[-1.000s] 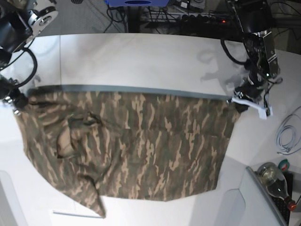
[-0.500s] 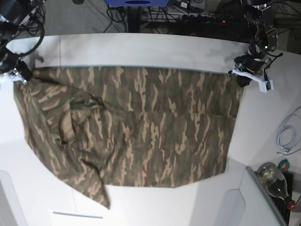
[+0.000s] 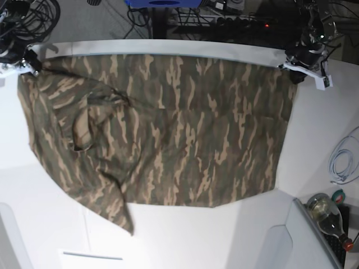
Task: Layout the t-shirt on the table in an organized manner, then fold the t-shirt properly
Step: 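Lift the held edge and pull it back, unfolding the shirt flat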
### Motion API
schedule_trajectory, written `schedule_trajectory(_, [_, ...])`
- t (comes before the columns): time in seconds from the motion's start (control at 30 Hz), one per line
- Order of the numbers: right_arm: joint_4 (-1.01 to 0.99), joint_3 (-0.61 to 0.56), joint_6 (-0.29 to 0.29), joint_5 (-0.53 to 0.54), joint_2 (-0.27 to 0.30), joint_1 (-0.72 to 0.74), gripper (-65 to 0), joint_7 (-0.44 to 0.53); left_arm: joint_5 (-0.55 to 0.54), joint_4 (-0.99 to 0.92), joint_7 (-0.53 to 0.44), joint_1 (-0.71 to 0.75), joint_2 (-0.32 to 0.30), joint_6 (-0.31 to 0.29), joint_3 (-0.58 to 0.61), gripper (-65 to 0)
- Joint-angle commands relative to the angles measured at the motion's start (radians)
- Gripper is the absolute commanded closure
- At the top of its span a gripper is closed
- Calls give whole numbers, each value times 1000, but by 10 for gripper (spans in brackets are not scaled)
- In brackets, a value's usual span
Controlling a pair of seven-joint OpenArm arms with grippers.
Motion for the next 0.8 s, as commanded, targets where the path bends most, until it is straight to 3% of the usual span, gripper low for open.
schedule_trajectory(0.0, [15,7,8,4,20,-4,0,28,4,15,-24,10,-10,18,-17,0])
schedule_trajectory(0.57, [24,10,6,4,-3,-35,-5,22,4,15,-21,52,-5,18,-22,0])
schedule_trajectory(0.63, [30,10,6,5,-3,-39,-54,22,4,21,-16,52,-5,19,-23,0])
schedule_trajectory(0.73, [66,11,6,5,-11,-41,-239,22,3,70,-16,75,1,19,-25,0])
schedule_trajectory(0.77, [80,13,6,5,-19,-41,-288,22,3,93,-16,83,7,19,-25,-39])
